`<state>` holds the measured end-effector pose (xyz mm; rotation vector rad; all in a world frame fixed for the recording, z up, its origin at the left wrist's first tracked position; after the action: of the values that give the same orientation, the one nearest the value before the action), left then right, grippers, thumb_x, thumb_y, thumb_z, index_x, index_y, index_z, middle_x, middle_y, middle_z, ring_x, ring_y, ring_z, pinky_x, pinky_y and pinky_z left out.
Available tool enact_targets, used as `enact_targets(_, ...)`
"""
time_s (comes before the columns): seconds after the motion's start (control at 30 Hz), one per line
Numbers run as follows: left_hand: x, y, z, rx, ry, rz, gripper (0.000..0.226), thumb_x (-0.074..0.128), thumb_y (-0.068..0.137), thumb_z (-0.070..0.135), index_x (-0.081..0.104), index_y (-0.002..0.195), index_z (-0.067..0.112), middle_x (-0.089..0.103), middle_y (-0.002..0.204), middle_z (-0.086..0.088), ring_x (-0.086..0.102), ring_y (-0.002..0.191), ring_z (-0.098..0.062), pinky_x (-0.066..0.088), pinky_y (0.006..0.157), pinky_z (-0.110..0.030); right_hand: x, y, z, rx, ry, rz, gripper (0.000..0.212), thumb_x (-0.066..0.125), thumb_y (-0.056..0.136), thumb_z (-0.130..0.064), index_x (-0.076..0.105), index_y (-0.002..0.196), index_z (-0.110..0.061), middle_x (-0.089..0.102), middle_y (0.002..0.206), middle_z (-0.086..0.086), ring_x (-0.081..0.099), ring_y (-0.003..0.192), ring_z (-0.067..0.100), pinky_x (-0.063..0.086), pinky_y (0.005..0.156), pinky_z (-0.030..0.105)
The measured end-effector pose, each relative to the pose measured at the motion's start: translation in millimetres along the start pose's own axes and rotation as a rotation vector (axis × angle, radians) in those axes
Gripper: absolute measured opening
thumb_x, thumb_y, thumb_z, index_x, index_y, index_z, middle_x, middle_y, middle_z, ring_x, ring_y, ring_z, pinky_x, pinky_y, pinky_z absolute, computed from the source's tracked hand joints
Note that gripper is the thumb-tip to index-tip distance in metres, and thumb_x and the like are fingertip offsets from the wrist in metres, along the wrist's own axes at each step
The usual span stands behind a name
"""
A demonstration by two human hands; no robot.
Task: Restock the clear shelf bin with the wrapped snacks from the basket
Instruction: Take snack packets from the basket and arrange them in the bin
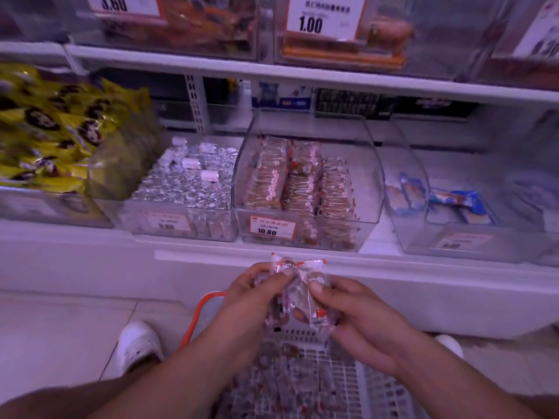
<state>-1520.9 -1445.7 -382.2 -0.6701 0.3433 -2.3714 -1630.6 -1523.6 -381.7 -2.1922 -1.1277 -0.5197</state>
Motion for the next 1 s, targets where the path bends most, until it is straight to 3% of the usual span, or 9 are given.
enact_targets(0.13,-10.2,17.7,6.0,0.081,0.061,0.066,0.029,0.075,0.084,0.017,0.066,0.105,-0.001,0.069,0.096,-0.032,0.057,0.079,-0.046,0.049,0.070,-0.053,-13.5,13.7,-5.2,-0.006,-0.100,0.089,0.044,0.072,0.075,-0.005,0.065,0.116,0.010,0.067,0.117,0.029,0.070,0.098,0.031,0.058,0.085,0.037)
enact_targets(0.3,-12.6,38.4,6.8,0.133,0.141,0.064,0.021,0.072,0.088,0.012,0.068,0.109,0.014,0.076,0.085,-0.009,0.067,0.069,-0.021,0.052,0.053,-0.025,-27.4,22.9,-13.6,-0.017,-0.398,0.178,0.064,0.081,0.067,-0.022,0.063,0.128,-0.012,0.070,0.120,0.014,0.068,0.105,0.025,0.051,0.092,0.040)
enact_targets(0.4,-6.8,41.8,11.5,0.123,0.242,-0.011,0.023,0.068,0.091,0.010,0.069,0.111,0.021,0.077,0.087,-0.004,0.063,0.052,-0.011,0.047,0.047,-0.019,-32.9,28.4,-11.0,0.061,-0.328,0.147,0.089,0.086,0.057,-0.022,0.052,0.138,-0.031,0.065,0.130,0.009,0.063,0.118,0.025,0.050,0.096,0.041)
enact_targets(0.47,-4.0,43.8,13.6,0.083,0.283,-0.062,0.018,0.065,0.091,0.010,0.071,0.106,0.016,0.073,0.092,-0.020,0.060,0.055,-0.020,0.045,0.056,-0.023,-28.1,30.1,-7.4,0.098,-0.223,0.061,0.081,0.083,0.064,-0.011,0.053,0.138,-0.027,0.065,0.127,0.013,0.065,0.113,0.028,0.046,0.106,0.052)
enact_targets(0.57,-1.8,44.8,12.0,-0.018,0.299,-0.136,0.028,0.063,0.093,0.036,0.070,0.109,0.014,0.066,0.108,-0.034,0.061,0.084,-0.050,0.047,0.076,-0.046,-20.8,30.4,-7.0,0.092,-0.120,-0.005,0.053,0.074,0.074,-0.003,0.063,0.126,-0.004,0.068,0.115,0.022,0.068,0.099,0.029,0.058,0.085,0.043)
enact_targets(0.63,2.4,42.7,12.9,-0.027,0.278,-0.227,0.054,0.072,0.082,0.056,0.066,0.118,0.016,0.067,0.101,-0.029,0.061,0.078,-0.041,0.048,0.071,-0.040,-23.3,30.8,-8.1,0.061,0.005,0.025,0.043,0.072,0.075,-0.003,0.067,0.117,0.003,0.069,0.113,0.024,0.070,0.095,0.030,0.059,0.076,0.036)
enact_targets(0.7,7.4,38.7,20.7,0.071,0.277,-0.311,0.062,0.086,0.070,0.040,0.060,0.122,0.017,0.068,0.093,-0.017,0.058,0.072,-0.026,0.046,0.060,-0.030,-24.2,31.4,-11.2,0.002,0.071,0.043,0.035,0.070,0.076,-0.008,0.071,0.109,0.004,0.070,0.111,0.023,0.070,0.090,0.027,0.059,0.079,0.033)
enact_targets(0.83,9.1,38.4,25.5,0.244,0.317,-0.338,0.070,0.083,0.071,0.013,0.054,0.133,0.029,0.076,0.098,-0.011,0.071,0.085,-0.020,0.056,0.075,-0.027,-15.9,28.9,-7.4,-0.012,0.091,0.011,0.029,0.063,0.086,-0.015,0.073,0.108,0.000,0.072,0.105,0.019,0.069,0.085,0.025,0.043,0.100,0.039)
enact_targets(1.0,3.3,39.4,27.0,0.397,0.426,-0.127,0.025,0.075,0.083,0.037,0.069,0.105,0.029,0.059,0.056,0.000,0.052,0.048,-0.013,0.045,0.046,-0.024,-0.1,23.7,9.5,0.090,0.039,-0.039,0.045,0.052,0.096,-0.025,0.055,0.127,0.008,0.064,0.115,0.030,0.066,0.092,0.041,0.058,0.072,0.041)
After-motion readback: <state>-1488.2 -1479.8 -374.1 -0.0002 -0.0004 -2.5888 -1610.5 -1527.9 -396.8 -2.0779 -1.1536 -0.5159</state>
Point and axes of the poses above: each hand's wrist, its own y-axis towards the middle knuckle, its own x-axis out of the palm, z = x × y, the point moved 7 cm from there along y, towards the middle knuckle
